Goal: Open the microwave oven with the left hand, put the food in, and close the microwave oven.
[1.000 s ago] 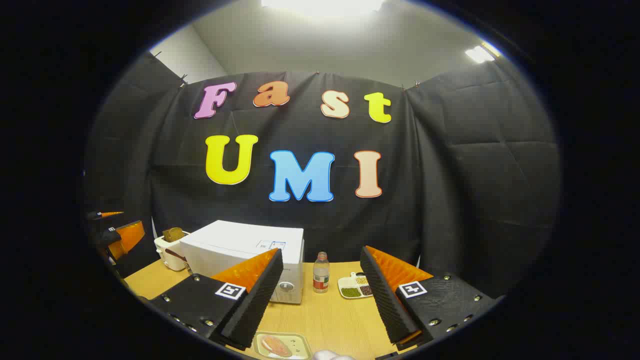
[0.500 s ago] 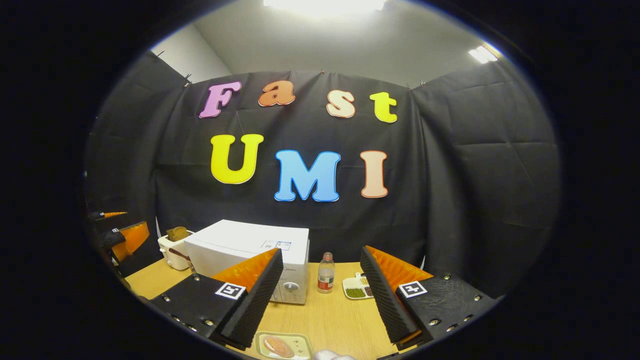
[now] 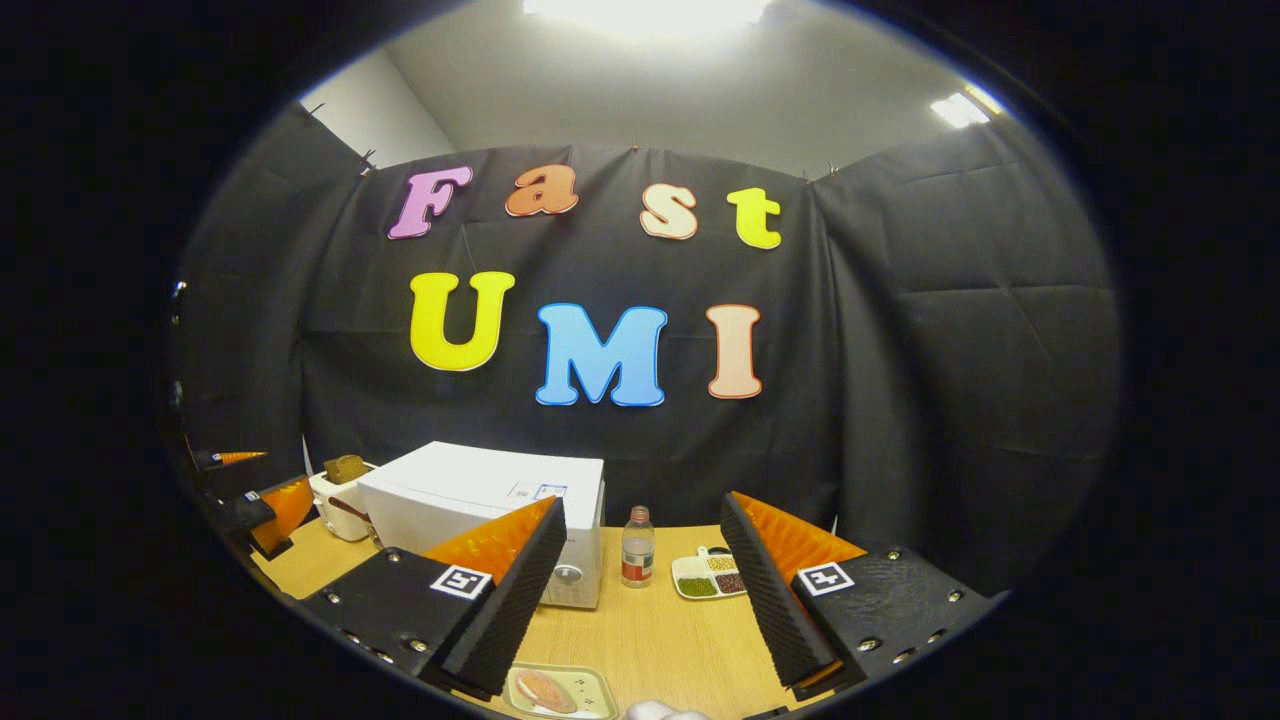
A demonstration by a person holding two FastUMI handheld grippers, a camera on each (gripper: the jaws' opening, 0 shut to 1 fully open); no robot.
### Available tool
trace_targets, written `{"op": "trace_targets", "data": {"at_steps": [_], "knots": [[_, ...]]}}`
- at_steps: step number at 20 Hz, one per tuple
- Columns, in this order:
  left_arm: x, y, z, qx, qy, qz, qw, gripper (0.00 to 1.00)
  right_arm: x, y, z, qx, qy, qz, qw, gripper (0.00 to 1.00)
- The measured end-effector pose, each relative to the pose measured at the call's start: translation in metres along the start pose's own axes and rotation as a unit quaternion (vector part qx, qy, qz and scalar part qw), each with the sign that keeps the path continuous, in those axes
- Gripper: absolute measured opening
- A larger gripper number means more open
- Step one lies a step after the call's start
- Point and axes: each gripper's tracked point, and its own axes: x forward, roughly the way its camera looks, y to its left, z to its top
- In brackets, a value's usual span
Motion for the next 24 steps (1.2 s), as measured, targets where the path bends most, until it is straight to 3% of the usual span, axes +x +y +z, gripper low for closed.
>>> {"op": "trace_targets", "data": {"at_steps": [4, 5, 8, 12, 18, 20, 22, 24], "knots": [[0.025, -0.045, -0.043, 0.004, 0.005, -0.024, 1.000, 0.94, 0.000, -0.010, 0.000, 0.009, 0.017, -0.003, 1.000, 0.95], [0.033, -0.063, -0.059, 0.004, 0.018, -0.034, 0.999, 1.00, 0.000, -0.014, 0.003, 0.006, 0.018, -0.007, 1.000, 0.95], [0.069, -0.120, -0.113, -0.011, 0.041, -0.061, 0.997, 0.94, 0.002, -0.020, 0.005, 0.006, 0.032, -0.011, 0.999, 0.95], [0.132, -0.182, -0.169, -0.003, 0.056, -0.078, 0.995, 1.00, 0.003, -0.032, 0.008, -0.007, 0.052, -0.023, 0.998, 0.95], [0.207, -0.219, -0.187, -0.023, 0.043, -0.073, 0.996, 0.95, -0.001, -0.053, -0.011, -0.058, 0.082, -0.047, 0.994, 0.95], [0.217, -0.220, -0.186, -0.033, 0.039, -0.069, 0.996, 0.99, 0.000, -0.056, -0.020, -0.060, 0.096, -0.049, 0.992, 0.95], [0.220, -0.218, -0.194, -0.044, 0.051, -0.060, 0.996, 0.93, 0.001, -0.059, -0.026, -0.058, 0.102, -0.054, 0.992, 0.96], [0.221, -0.218, -0.199, -0.056, 0.058, -0.064, 0.995, 0.77, 0.001, -0.060, -0.028, -0.059, 0.102, -0.055, 0.991, 0.96]]}}
